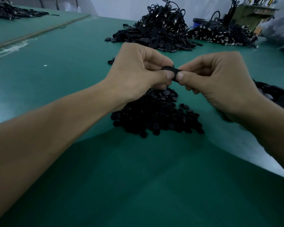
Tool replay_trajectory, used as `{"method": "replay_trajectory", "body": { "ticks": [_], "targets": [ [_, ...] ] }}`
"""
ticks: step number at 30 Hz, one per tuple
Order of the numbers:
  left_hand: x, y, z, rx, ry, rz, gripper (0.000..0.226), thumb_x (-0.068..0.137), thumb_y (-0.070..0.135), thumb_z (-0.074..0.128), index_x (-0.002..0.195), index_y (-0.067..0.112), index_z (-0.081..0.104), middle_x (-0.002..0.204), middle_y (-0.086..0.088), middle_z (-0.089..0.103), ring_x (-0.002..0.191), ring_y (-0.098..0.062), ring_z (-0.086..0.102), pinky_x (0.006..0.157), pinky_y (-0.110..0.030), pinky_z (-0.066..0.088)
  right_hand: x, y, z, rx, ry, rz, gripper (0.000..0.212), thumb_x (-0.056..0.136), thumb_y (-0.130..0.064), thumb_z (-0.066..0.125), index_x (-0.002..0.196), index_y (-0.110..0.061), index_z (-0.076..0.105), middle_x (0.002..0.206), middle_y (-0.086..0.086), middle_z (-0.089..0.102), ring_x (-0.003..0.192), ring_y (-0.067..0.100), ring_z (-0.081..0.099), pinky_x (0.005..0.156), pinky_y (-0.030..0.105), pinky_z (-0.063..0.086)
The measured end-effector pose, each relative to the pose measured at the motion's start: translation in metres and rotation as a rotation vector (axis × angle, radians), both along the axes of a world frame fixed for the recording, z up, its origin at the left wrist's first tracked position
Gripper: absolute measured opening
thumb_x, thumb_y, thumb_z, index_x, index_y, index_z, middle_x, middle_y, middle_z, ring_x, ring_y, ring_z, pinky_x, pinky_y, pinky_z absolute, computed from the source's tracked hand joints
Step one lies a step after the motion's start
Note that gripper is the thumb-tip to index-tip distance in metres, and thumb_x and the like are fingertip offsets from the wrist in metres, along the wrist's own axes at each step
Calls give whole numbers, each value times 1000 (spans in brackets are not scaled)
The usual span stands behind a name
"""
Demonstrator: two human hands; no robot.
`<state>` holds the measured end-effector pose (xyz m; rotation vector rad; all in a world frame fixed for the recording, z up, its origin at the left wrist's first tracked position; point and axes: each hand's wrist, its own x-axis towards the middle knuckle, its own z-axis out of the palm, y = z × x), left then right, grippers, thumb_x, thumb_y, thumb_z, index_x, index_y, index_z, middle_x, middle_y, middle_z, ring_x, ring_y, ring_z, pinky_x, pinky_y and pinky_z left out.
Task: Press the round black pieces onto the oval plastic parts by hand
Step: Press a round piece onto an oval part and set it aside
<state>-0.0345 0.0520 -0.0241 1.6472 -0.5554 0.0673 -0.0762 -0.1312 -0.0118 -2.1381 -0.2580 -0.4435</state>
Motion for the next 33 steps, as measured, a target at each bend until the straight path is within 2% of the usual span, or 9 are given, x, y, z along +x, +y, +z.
{"method": "replay_trajectory", "body": {
  "ticks": [8, 17, 19, 21, 24, 25, 28, 30, 33],
  "targets": [
    [1, -2, 2, 75, -81, 26, 13, 82, 1, 80, 93, 6, 74, 76, -7, 77, 69, -18, 76, 66, -24, 60, 3, 1, 0, 31, 3, -69, 6, 83, -17, 75, 78, -18, 72, 71, 1, 72, 56, 4, 56, 57, 21, 46],
    [11, -1, 5, 187, -181, 87, 12, 81, 7, 81, 85, 14, 72, 68, 0, 75, 62, -16, 74, 62, -23, 59, 7, -5, 2, -3, 27, 35, 12, 94, -8, 66, 95, -17, 75, 77, -1, 75, 67, 2, 66, 63, 16, 53],
    [21, 4, 4, 158, -154, 155, 13, 83, 7, 80, 88, 15, 71, 68, 0, 75, 65, -17, 75, 66, -26, 60, 11, -11, 1, -9, -10, -54, 23, 98, -5, 57, 107, -19, 73, 84, -3, 76, 76, 3, 69, 67, 15, 54],
    [35, 12, 2, 100, -93, 269, 14, 86, 3, 77, 91, 14, 70, 67, -1, 73, 67, -17, 75, 70, -27, 61, 14, -21, 3, -99, -100, -241, 35, 98, -2, 45, 114, -20, 71, 91, -5, 73, 81, 5, 69, 70, 14, 53],
    [54, 28, -4, 99, -21, 429, 17, 88, -1, 73, 95, 14, 69, 77, -4, 72, 63, -9, 73, 67, -18, 58, 15, -39, 6, -267, -172, -476, 43, 94, 3, 38, 112, -13, 74, 97, 2, 71, 88, 10, 62, 75, 1, 42],
    [59, 32, -5, 110, 3, 465, 18, 88, -2, 72, 97, 13, 69, 80, -5, 72, 62, -9, 73, 66, -16, 58, 15, -45, 6, -326, -146, -509, 43, 94, 4, 38, 113, -11, 74, 102, 7, 72, 90, 12, 60, 78, 2, 40],
    [72, 39, -10, 135, 73, 534, 23, 85, -3, 75, 101, 13, 69, 90, -9, 72, 69, -15, 75, 70, -20, 60, 19, -52, 1, -546, 28, -498, 39, 93, 1, 44, 115, -11, 73, 115, 12, 72, 96, 24, 64, 90, 24, 47],
    [79, 40, -13, 168, 130, 533, 33, 83, -1, 78, 112, 12, 69, 101, -11, 71, 85, -21, 75, 83, -28, 61, 21, -50, -2, -681, 115, -430, 31, 92, -5, 50, 107, -10, 76, 115, 10, 73, 100, 30, 64, 90, 32, 50],
    [82, 38, -13, 263, 152, 465, 55, 84, 2, 78, 135, 7, 59, 119, -7, 69, 109, -21, 67, 103, -34, 52, 23, -45, -5, -820, 174, -390, 23, 95, -16, 55, 98, -7, 76, 108, 12, 73, 102, 33, 63, 93, 42, 52]
  ]
}}
